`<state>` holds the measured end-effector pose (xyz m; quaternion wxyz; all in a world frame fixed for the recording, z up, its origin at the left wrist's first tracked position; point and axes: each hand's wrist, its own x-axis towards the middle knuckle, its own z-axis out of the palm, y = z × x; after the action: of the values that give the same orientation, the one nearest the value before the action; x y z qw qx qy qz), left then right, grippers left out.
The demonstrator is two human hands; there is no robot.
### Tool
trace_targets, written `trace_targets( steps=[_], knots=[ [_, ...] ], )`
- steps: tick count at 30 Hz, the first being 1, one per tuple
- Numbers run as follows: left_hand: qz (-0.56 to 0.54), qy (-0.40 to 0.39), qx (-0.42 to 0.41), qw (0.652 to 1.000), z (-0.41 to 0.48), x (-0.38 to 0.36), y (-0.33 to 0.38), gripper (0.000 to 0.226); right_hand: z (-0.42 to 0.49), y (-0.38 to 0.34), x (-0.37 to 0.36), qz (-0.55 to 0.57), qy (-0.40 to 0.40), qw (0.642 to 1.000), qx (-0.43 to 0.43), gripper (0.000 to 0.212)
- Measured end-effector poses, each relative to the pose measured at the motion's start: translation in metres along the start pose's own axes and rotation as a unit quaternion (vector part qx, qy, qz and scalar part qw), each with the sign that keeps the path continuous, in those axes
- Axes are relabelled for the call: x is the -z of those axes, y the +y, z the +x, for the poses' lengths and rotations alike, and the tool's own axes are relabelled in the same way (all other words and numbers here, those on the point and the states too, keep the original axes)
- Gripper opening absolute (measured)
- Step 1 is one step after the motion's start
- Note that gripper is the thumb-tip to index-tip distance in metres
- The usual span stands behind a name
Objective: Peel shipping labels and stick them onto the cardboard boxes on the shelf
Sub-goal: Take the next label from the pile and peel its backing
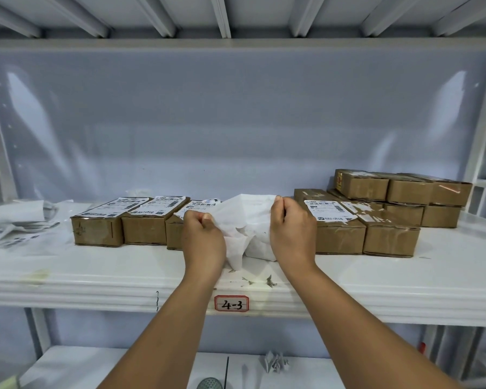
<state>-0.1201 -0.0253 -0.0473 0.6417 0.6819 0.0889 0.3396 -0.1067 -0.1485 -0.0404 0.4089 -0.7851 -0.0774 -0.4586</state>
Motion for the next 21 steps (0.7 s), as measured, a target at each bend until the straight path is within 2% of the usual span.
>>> trace_targets(
  steps=[4,7,9,13,17,21],
  knots=[
    [-0.07,-0.011,0.005,0.997,0.001,0.001,-0.002,0.025,-0.003,0.002,0.002,0.017,0.032,0.994,0.102,0.037],
    [-0.087,-0.042,-0.097,0.991,-0.009,0.005,0.006,0.053,-0.006,0.003,0.0,0.026,0.072,0.984,0.16,0.039],
    [-0.069,-0.051,-0.152,0.985,-0.014,0.006,0.007,0.06,-0.009,0.001,0.0,0.037,0.075,0.979,0.184,0.03],
    [-0.076,-0.004,-0.146,0.986,-0.015,0.008,0.006,0.041,-0.012,-0.002,-0.002,0.05,0.041,0.976,0.21,0.028],
    [-0.13,-0.029,-0.105,0.985,-0.017,0.006,0.009,0.027,-0.011,0.003,-0.004,0.066,0.039,0.963,0.257,0.031],
    [-0.1,-0.053,-0.119,0.986,-0.016,0.007,0.013,0.036,-0.013,0.001,0.001,0.087,0.023,0.962,0.259,0.03]
  ],
)
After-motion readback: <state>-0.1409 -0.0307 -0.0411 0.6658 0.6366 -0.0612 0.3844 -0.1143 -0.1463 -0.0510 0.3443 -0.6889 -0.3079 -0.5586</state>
